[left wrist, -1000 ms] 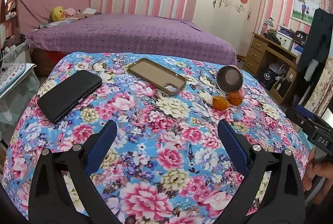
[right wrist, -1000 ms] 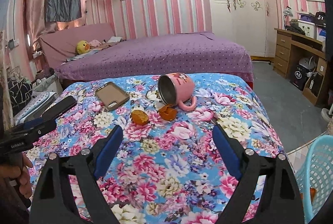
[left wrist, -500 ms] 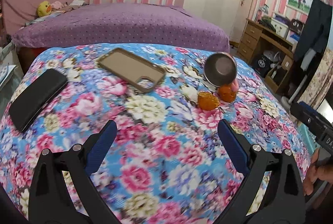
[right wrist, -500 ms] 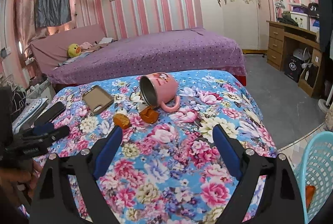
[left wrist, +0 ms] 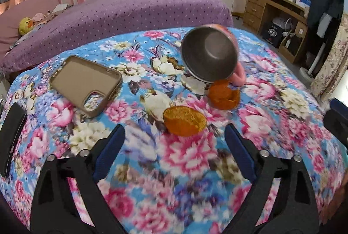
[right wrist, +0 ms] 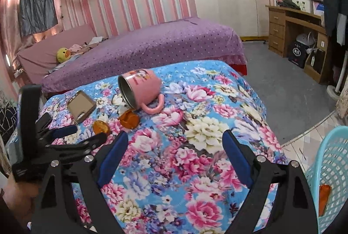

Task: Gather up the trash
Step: 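Grasp the orange pastry piece with the left tool while the right tool grasps the orange peel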

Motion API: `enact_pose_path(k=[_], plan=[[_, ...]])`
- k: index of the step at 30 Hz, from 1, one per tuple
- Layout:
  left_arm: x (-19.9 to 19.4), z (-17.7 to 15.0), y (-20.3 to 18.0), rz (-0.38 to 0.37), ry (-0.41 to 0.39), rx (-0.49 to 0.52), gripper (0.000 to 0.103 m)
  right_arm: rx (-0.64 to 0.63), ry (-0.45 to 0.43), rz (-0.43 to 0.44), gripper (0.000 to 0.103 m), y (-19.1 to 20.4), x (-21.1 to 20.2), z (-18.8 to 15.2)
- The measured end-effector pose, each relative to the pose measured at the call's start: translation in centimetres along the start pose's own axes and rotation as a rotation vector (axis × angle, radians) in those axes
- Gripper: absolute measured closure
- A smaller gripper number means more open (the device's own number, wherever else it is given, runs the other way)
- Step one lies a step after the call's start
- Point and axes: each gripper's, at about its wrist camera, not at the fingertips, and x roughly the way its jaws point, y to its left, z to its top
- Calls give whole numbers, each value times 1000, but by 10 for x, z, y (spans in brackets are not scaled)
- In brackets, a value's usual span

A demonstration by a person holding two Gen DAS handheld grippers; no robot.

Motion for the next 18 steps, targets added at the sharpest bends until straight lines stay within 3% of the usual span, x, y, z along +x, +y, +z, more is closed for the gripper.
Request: enact_pose_path(k=[5, 10, 14, 18], plan=[[14, 6, 4, -64, 36, -8, 73, -52, 33, 30, 17, 19, 13, -2], [-26, 4, 34, -71, -27, -55, 76, -104, 86, 66, 17, 50, 38, 0], [-82, -10, 70, -1, -114, -38, 76, -121, 133, 79, 17, 74, 64, 9], [-112, -23, 109, 26, -181, -105, 76, -101, 202, 26, 20, 87, 101, 12]])
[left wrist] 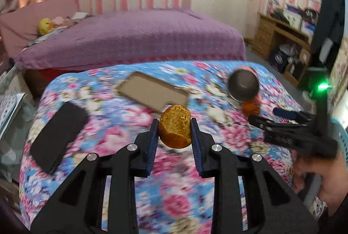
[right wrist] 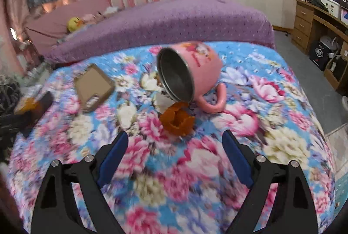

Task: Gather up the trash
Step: 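Grasp the orange pastry piece with the left tool while the right tool grasps the orange peel, then carry pastry and peel over the blue basket and open both tools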

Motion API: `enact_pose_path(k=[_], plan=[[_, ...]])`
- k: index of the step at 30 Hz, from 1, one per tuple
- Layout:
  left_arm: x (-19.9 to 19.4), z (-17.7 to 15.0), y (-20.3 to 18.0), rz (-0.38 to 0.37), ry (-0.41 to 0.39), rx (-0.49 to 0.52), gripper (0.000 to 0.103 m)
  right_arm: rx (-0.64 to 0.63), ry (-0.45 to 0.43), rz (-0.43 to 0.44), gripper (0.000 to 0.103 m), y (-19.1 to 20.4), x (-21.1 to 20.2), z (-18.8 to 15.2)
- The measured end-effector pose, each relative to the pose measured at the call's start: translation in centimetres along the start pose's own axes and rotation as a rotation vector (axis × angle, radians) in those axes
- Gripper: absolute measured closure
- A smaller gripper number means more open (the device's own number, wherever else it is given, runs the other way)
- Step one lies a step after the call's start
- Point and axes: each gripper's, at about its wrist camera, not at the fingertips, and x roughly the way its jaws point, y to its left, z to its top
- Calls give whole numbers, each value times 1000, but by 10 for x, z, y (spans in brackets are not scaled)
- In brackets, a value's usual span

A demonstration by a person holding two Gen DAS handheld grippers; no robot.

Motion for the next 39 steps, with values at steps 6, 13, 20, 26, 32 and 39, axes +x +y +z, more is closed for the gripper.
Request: enact_pose_path(k=[6, 13, 20, 26, 32, 39], plan=[[-2, -16, 40, -16, -32, -105, 76, -31, 59, -59, 47, 16, 30, 6], [-7, -31, 40, -28, -24, -116, 75, -76, 23, -78, 77, 26, 23, 6], [-27, -34, 39, -44, -58, -135, 75, -158, -82, 4, 78, 53, -34, -10], [-51, -36, 23, -61, -99, -121, 75, -228, -226, 73, 78, 58, -107, -35], [-76, -46, 5, -67, -127, -106, 75, -219, -271, 60, 78, 35, -146, -61], [-99, -69, -19, -73, -136, -91, 75, -196, -284, 6, 78, -5, -167, -82]])
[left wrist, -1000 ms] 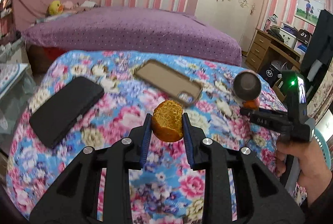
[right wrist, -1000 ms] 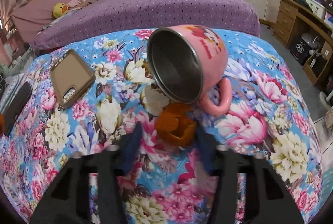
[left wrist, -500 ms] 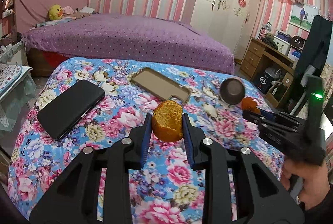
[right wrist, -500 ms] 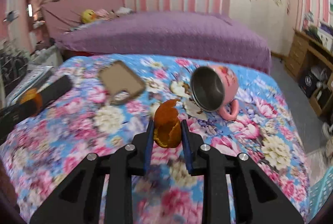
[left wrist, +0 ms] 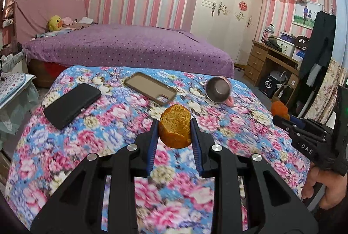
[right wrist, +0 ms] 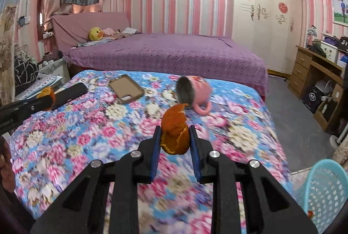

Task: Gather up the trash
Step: 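Carry pastry and peel over the blue basket and open both tools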

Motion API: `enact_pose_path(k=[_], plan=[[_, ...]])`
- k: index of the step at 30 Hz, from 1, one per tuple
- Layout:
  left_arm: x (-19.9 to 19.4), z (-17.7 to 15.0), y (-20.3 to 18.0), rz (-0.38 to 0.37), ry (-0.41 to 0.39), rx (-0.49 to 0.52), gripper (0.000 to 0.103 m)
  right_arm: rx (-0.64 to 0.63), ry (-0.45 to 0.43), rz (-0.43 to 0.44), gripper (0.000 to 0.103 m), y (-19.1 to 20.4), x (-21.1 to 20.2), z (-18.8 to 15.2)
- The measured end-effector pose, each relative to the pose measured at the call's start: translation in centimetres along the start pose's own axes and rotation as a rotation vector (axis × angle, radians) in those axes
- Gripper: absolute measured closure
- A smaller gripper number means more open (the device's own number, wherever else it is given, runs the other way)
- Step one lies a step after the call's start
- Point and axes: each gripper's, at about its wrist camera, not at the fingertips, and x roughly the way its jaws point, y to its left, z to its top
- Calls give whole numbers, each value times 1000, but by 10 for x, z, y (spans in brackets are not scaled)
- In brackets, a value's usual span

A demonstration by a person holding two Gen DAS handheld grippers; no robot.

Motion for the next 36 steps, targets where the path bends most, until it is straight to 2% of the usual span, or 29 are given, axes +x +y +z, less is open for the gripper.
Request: enact_pose_path(k=[11, 18, 25, 30, 33, 36], plan=[[-6, -15, -35, -36, 25, 25, 75, 51, -31, -58, 78, -40, -34, -18], [-8, -12, -67, -66, 22, 60, 75, 97, -53, -102, 78, -72, -56, -26], [2, -4, -103, -129, 27, 74, 75, 149, -70, -131, 78, -111, -74, -31], [21, 4, -151, -195, 48, 105, 75, 189, -89, -206, 78, -147, -95, -39], [27, 7, -186, -240, 48, 134, 75, 201, -71, -269, 78, -172, -101, -47], [32, 6, -222, -283, 53, 167, 75, 273, -51, -317, 77, -207, -110, -59]])
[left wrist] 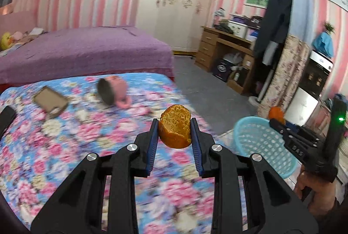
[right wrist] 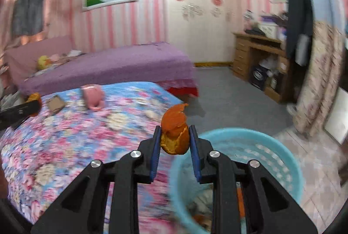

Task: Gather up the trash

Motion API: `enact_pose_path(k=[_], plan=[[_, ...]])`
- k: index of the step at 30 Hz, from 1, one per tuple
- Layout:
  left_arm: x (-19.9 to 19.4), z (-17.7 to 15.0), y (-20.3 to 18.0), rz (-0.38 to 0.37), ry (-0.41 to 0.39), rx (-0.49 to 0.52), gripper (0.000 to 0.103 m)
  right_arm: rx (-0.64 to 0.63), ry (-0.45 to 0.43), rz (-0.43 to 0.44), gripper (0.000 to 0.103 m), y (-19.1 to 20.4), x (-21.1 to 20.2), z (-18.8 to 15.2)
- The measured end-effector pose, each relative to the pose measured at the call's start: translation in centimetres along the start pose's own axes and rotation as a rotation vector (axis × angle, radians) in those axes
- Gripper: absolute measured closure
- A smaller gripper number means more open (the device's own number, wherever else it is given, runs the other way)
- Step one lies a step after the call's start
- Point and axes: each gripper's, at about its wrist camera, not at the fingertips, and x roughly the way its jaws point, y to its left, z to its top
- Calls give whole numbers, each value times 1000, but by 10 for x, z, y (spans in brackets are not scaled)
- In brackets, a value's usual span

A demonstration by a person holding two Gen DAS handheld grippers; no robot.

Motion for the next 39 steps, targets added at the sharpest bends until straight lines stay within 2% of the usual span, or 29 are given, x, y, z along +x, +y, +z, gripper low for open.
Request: enact_pose_path(k=[1, 5, 9, 14, 15, 16, 17, 21, 22, 24, 25, 26, 28, 31, 35, 38, 39], plan=[[5, 1, -11, -16, 4, 11, 75, 15, 5, -28, 77, -13, 1, -1], [21, 5, -50, -71, 14, 43, 75, 99, 23, -40, 77, -51, 2, -5], [41, 6, -86, -124, 33, 72, 75, 155, 31, -64, 77, -75, 3, -11], [64, 8, -125, -193, 66, 109, 75, 221, 48, -103, 73, -101, 3, -18], [69, 8, -132, -215, 73, 112, 75, 242, 52, -107, 61, -107, 5, -20], [73, 8, -138, -233, 80, 111, 75, 262, 55, -128, 41, -113, 5, -22], [77, 9, -142, -246, 87, 112, 75, 278, 49, -144, 34, -116, 5, -23], [87, 13, -160, -276, 97, 132, 72, 343, 2, -201, 31, -131, -3, -23], [90, 13, -163, -283, 103, 132, 70, 357, -7, -210, 31, -133, -5, -23], [95, 13, -169, -305, 119, 132, 48, 387, -30, -231, 30, -138, -10, -24], [95, 12, -170, -307, 116, 129, 29, 396, -38, -241, 29, -140, -11, -24], [95, 11, -173, -305, 110, 128, 17, 399, -39, -249, 29, -141, -12, -25], [92, 11, -179, -307, 92, 161, 12, 396, -28, -243, 29, -138, -8, -24], [84, 12, -173, -255, 81, 202, 8, 342, -18, -238, 26, -122, -2, -19], [52, 8, -122, -102, 44, 189, 5, 229, -34, -186, 17, -83, 2, -11], [15, 1, -64, 75, 6, 214, 5, 159, -35, -105, 15, -37, 4, -5], [-3, -3, -40, 150, -11, 212, 5, 138, -40, -74, 11, -20, 3, -3]])
